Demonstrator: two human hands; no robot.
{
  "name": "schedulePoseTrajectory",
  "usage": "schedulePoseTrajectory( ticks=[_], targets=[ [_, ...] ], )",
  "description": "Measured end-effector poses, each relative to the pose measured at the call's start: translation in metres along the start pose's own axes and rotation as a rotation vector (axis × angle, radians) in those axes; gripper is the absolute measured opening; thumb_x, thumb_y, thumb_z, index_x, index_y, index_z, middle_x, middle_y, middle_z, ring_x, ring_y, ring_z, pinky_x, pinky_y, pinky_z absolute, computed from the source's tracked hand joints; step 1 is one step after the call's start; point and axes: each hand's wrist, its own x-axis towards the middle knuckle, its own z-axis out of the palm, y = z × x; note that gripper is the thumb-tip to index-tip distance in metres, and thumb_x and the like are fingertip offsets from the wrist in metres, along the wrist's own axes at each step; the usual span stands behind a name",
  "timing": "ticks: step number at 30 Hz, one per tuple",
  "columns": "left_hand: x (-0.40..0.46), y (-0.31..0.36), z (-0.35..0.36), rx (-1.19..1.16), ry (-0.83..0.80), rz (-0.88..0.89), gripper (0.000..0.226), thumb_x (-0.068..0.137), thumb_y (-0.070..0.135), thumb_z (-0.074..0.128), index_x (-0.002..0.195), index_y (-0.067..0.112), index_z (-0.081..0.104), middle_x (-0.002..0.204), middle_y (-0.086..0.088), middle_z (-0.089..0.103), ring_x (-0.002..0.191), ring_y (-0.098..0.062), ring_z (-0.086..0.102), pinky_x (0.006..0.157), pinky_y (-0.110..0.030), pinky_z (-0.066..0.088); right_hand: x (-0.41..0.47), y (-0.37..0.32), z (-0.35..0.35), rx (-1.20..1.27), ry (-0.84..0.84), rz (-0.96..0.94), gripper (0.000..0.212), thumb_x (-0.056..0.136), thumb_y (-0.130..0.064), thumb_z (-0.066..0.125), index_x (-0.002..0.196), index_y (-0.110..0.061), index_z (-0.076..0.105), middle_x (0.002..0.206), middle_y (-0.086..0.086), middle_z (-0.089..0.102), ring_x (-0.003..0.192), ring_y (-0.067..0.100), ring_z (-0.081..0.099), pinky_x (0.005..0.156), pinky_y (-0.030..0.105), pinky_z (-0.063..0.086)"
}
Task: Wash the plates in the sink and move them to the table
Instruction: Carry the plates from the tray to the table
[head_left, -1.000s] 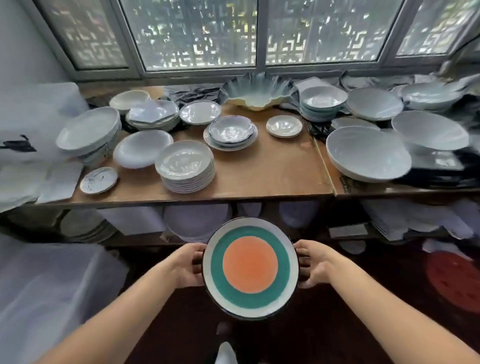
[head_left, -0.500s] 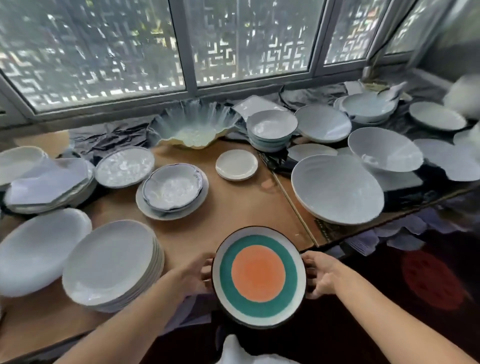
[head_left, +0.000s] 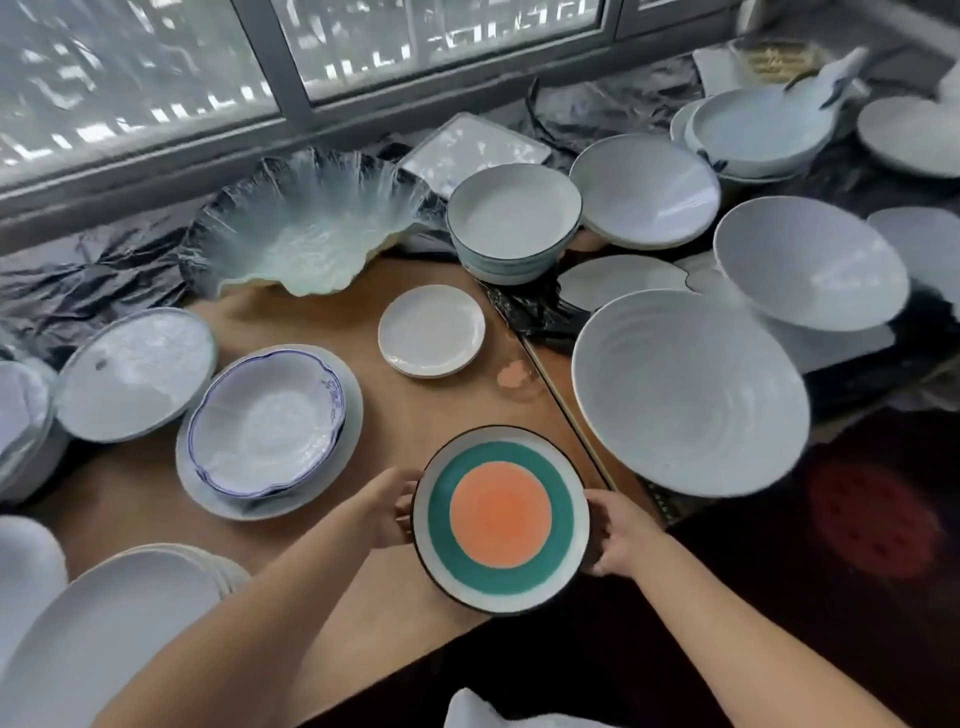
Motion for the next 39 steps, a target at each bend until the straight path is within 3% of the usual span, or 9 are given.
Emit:
schedulePoseTrajectory(
  ticks=[3,7,8,12,19,24,30,33,39],
  targets=[
    [0.018,0.026,0.005,0.028,0.021,-0.029,0.014,0.091,0.025,0.063,0.087,0.013,0.057,0.059,-0.005,0.052,0.056,-0.023,0.050,0.065,-0.031,0.048,0.016,-0.015,0.008,0.029,-0.016,0.003,0.019,0.092,-0.021,0.065,0.084,-0.005,0.072,0.073,0.013,0.075,0.069,0.032,0.073,0.064,0.042,0.059],
    [0.036,0.056,0.006,0.052,0.025,-0.018,0.014,0.088,0.025,0.063,0.084,0.015,0.055,0.062,-0.003,0.046,0.057,-0.022,0.042,0.065,-0.031,0.043,0.033,-0.027,0.017,0.096,0.035,-0.024,0.036,0.081,-0.025,0.077,0.114,-0.013,0.071,0.110,0.008,0.073,0.106,0.030,0.065,0.098,0.049,0.048],
    [0.039,0.062,0.008,0.048,0.022,-0.008,0.014,0.089,0.026,0.064,0.086,0.013,0.057,0.065,-0.005,0.049,0.060,-0.022,0.045,0.068,-0.032,0.045,0.036,-0.030,0.020,0.105,0.043,-0.029,0.039,0.081,-0.027,0.078,0.117,-0.016,0.070,0.116,0.007,0.070,0.110,0.028,0.063,0.099,0.048,0.047],
    [0.040,0.074,0.017,0.060,0.040,0.035,0.017,0.089,0.027,0.065,0.096,0.012,0.061,0.081,-0.007,0.057,0.078,-0.025,0.055,0.080,-0.038,0.050,0.034,-0.039,0.027,0.167,0.052,-0.030,0.031,0.085,-0.028,0.076,0.112,-0.015,0.069,0.110,0.010,0.071,0.100,0.031,0.067,0.073,0.042,0.053],
    [0.033,0.056,0.008,0.066,0.083,0.127,0.020,0.093,0.026,0.064,0.108,0.013,0.067,0.100,-0.006,0.068,0.090,-0.025,0.064,0.083,-0.039,0.054,0.029,-0.025,0.017,0.238,0.010,-0.113,0.034,0.098,-0.027,0.063,0.130,-0.014,0.060,0.124,0.006,0.066,0.114,0.026,0.061,0.084,0.048,0.054],
    [0.012,0.038,-0.013,0.177,0.119,0.188,0.014,0.098,0.031,0.058,0.102,0.018,0.058,0.106,-0.006,0.061,0.091,-0.023,0.055,0.086,-0.039,0.044,0.017,0.006,0.003,0.255,-0.040,-0.150,0.042,0.104,-0.026,0.053,0.143,-0.013,0.050,0.137,0.012,0.056,0.135,0.032,0.049,0.109,0.052,0.041],
    [-0.022,0.009,-0.022,0.304,0.062,0.260,0.008,0.097,0.023,0.056,0.096,0.016,0.059,0.100,-0.005,0.062,0.091,-0.025,0.058,0.086,-0.040,0.046,-0.018,0.073,-0.016,0.354,-0.055,-0.253,0.032,0.103,-0.023,0.052,0.133,-0.009,0.055,0.131,0.015,0.060,0.120,0.032,0.059,0.108,0.048,0.044],
    [-0.042,-0.017,-0.012,0.449,-0.030,0.266,0.009,0.094,0.022,0.057,0.098,0.015,0.061,0.097,-0.004,0.065,0.086,-0.023,0.062,0.081,-0.036,0.046,-0.040,0.112,-0.027,0.269,0.000,-0.307,0.030,0.103,-0.023,0.054,0.129,-0.010,0.059,0.124,0.014,0.064,0.112,0.030,0.064,0.103,0.046,0.048],
    [-0.084,-0.089,0.053,1.124,-0.224,0.542,0.011,0.096,0.016,0.053,0.101,0.012,0.063,0.091,-0.007,0.061,0.072,-0.017,0.057,0.060,-0.025,0.039,-0.085,0.186,-0.064,0.045,0.156,-0.485,0.026,0.101,-0.028,0.058,0.125,-0.018,0.063,0.117,0.006,0.068,0.101,0.023,0.069,0.086,0.037,0.053]
  ],
)
